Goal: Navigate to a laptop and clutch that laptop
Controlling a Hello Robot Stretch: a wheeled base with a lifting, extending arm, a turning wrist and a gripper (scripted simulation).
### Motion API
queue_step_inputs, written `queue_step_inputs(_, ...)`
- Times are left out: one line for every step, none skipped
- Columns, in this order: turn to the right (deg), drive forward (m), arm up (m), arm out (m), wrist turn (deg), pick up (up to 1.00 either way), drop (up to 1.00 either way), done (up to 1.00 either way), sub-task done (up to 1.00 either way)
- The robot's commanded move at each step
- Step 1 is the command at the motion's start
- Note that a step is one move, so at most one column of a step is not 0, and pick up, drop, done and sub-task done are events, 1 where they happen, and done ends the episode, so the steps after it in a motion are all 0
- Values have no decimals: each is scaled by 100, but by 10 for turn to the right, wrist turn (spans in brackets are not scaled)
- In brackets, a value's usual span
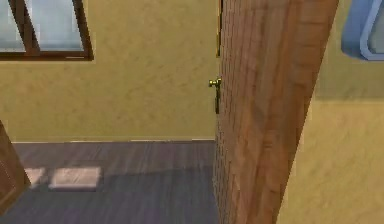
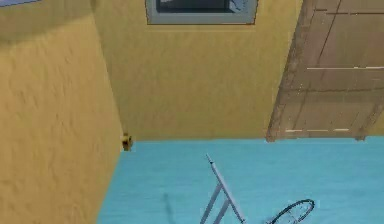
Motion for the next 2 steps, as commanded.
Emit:
queue_step_inputs(-420, 0, 0, 0, 0, 0, 0, 0, 0)
queue_step_inputs(0, 100, 0, 0, 0, 0, 0, 0, 0)
